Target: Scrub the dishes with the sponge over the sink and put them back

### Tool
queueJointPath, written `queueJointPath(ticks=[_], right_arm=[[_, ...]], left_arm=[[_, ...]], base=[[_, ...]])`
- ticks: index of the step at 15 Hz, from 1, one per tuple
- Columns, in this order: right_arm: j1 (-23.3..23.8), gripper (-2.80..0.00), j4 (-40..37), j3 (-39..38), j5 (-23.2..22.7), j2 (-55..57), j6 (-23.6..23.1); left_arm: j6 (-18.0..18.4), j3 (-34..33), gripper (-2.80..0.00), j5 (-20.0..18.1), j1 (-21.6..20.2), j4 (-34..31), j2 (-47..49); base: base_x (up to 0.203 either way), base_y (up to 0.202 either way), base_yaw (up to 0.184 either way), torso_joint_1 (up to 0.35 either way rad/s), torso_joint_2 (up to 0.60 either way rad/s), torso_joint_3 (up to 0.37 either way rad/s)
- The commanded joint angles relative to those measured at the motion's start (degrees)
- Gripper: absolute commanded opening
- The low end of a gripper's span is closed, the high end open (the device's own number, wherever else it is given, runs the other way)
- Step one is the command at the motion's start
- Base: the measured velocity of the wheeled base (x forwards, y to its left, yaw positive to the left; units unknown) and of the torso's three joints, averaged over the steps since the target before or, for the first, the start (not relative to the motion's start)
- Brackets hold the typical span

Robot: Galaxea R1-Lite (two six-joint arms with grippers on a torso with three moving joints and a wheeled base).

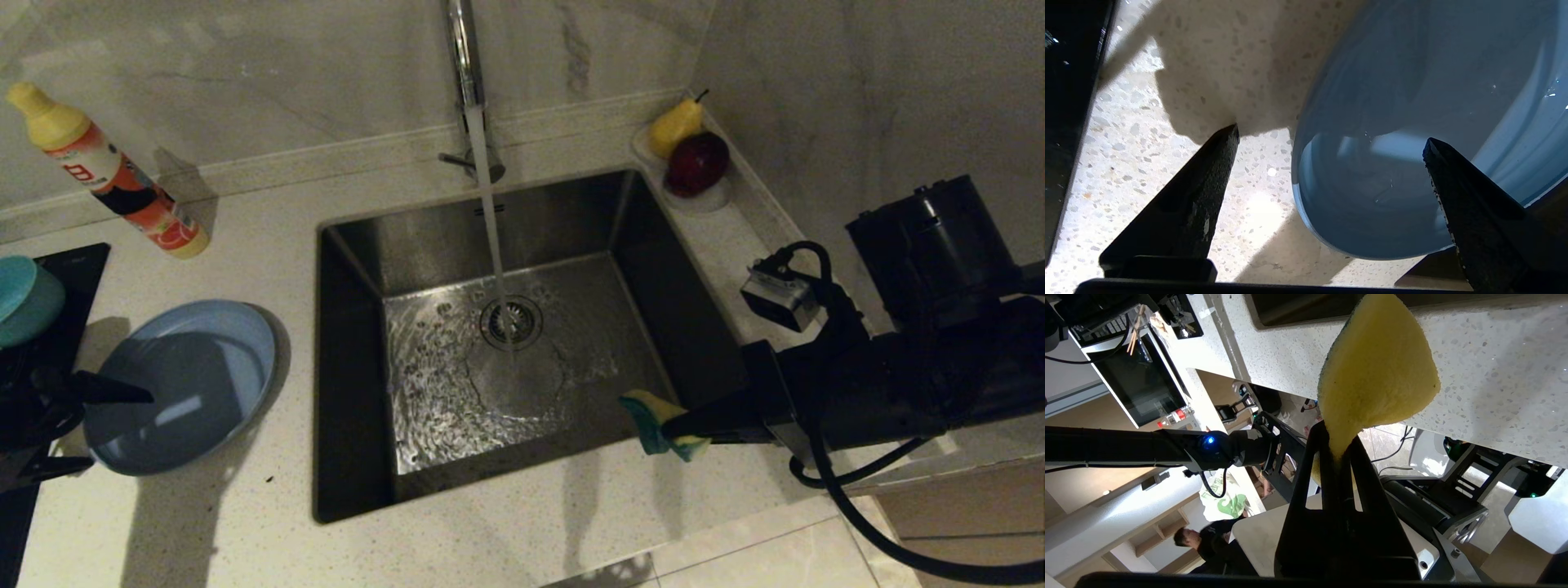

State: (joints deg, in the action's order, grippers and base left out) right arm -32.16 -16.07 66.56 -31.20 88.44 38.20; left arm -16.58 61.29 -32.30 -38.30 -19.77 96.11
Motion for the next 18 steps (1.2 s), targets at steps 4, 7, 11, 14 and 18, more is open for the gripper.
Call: queueJointPath(ticks=[4,7,11,14,18], right_arm=[[-0.01,-2.8,-0.1,-0.12,-0.27,0.33,0.21],[-0.01,-2.8,-0.1,-0.2,-0.27,0.33,0.12],[-0.01,-2.8,-0.13,-0.38,-0.27,-0.02,0.21],[-0.01,-2.8,-0.1,-0.38,-0.27,0.06,0.12],[-0.01,-2.8,-0.1,-0.2,-0.27,0.33,0.21]], left_arm=[[-0.13,0.05,-2.8,-0.23,-0.11,0.0,1.01],[-0.69,0.36,-2.8,-0.84,-0.16,0.35,1.16],[-0.48,-0.19,-2.8,-1.95,-0.11,0.52,1.03],[-0.21,-0.02,-2.8,-1.42,-0.24,0.52,0.74],[-0.85,1.79,-2.8,-1.53,-1.49,0.24,-1.49]], base=[[0.0,0.0,0.0,0.0,0.0,0.0],[0.0,0.0,0.0,0.0,0.0,0.0],[0.0,0.0,0.0,0.0,0.0,0.0],[0.0,0.0,0.0,0.0,0.0,0.0],[0.0,0.0,0.0,0.0,0.0,0.0]])
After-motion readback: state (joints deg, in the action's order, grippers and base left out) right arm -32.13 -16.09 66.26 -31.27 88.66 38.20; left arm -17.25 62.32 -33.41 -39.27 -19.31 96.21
